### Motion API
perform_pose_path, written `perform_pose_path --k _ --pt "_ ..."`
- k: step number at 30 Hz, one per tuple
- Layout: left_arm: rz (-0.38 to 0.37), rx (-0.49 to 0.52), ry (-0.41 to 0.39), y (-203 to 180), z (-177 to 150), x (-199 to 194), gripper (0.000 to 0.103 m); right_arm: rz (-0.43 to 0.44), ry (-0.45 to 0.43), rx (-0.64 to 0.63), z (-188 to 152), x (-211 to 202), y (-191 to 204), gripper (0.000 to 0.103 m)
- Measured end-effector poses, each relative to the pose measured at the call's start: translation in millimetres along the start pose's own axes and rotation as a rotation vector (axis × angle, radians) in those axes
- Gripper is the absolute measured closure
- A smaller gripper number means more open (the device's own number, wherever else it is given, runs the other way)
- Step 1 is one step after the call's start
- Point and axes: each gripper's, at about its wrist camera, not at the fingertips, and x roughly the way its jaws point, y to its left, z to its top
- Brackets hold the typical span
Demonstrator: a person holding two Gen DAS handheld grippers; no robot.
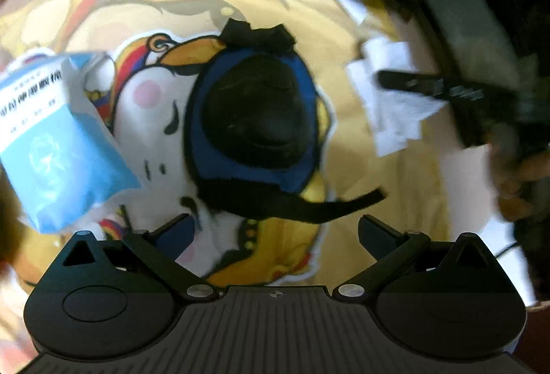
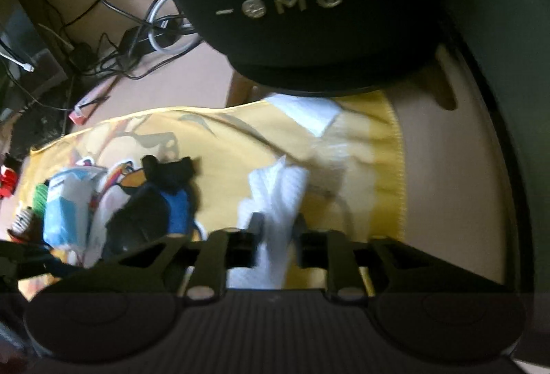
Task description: Organize soft objects
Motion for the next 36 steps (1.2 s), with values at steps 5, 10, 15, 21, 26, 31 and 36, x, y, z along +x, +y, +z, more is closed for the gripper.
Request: perform_pose_path --k 5,10,15,21,26,31,36 --pt "0.185 0.092 -0.006 -7 -12 -1 0.000 -0.010 -0.153 -0.142 1 -40 26 0.053" --pt "0.210 0.086 -0.009 -2 -18 -5 0.000 0.123 -0.158 -0.233 16 -3 69 0.049" --pt "0.286 0.065 -0.022 7 -24 -14 0.000 0.086 -0.060 -0.290 25 63 94 0.047" --pt "0.320 0.010 -0.042 21 -37 -27 0.000 0.125 -0.076 -0.318 32 57 99 0.081" --pt "0.302 -0.033 -0.054 26 -42 -29 0.000 0.233 -0.186 -0.275 51 1 104 0.093" --pt "0.251 -0.057 -0.071 33 -42 -32 0.000 0.283 -0.325 -0.318 58 -62 116 0.093" --pt "0.189 -0.059 -0.058 41 -50 -38 0.000 0.230 -0.256 -0.435 18 -58 129 0.093"
